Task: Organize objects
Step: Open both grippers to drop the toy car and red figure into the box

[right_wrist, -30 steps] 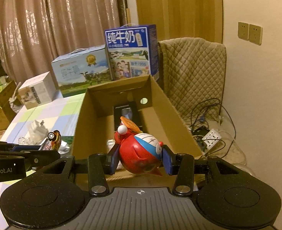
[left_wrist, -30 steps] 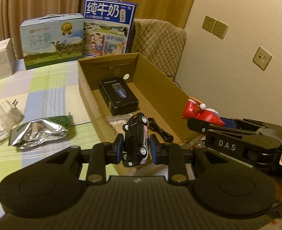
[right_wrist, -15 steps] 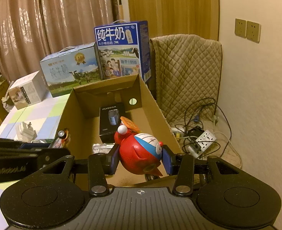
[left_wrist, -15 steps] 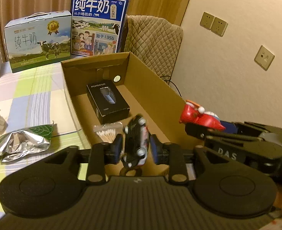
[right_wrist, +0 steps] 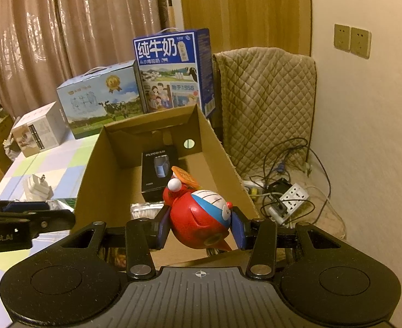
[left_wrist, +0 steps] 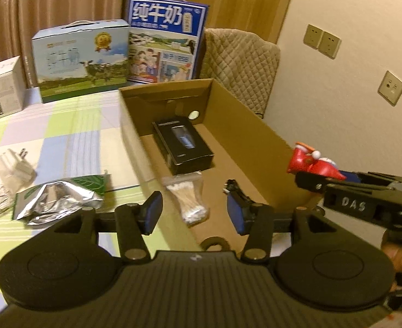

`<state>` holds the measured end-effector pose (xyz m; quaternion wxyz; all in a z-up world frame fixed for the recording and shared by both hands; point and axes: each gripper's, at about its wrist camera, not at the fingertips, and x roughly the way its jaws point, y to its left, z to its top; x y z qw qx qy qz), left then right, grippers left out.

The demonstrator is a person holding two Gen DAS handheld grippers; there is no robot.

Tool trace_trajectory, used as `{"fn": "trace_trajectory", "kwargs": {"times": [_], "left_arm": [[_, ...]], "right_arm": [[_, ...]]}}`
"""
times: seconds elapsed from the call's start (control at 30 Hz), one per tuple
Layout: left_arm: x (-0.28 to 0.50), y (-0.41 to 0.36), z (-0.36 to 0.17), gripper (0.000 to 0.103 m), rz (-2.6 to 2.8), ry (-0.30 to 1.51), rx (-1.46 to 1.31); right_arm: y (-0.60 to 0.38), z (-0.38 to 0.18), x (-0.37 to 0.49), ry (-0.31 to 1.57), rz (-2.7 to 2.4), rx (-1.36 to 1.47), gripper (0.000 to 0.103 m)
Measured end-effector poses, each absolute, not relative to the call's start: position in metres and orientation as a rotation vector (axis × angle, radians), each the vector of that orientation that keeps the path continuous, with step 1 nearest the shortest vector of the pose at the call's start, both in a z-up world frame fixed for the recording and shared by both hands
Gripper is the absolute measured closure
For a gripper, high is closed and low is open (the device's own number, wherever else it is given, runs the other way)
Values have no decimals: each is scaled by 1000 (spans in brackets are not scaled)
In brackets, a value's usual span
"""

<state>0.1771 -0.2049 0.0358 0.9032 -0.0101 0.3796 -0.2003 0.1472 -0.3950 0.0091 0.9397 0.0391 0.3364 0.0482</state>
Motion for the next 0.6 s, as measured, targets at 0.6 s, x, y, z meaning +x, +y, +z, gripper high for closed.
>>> {"fn": "trace_trajectory", "kwargs": {"times": [0.6], "left_arm": [[158, -143, 40, 43, -313, 766, -70]], "right_arm": [[-386, 37, 156, 620, 158, 223, 34]]}}
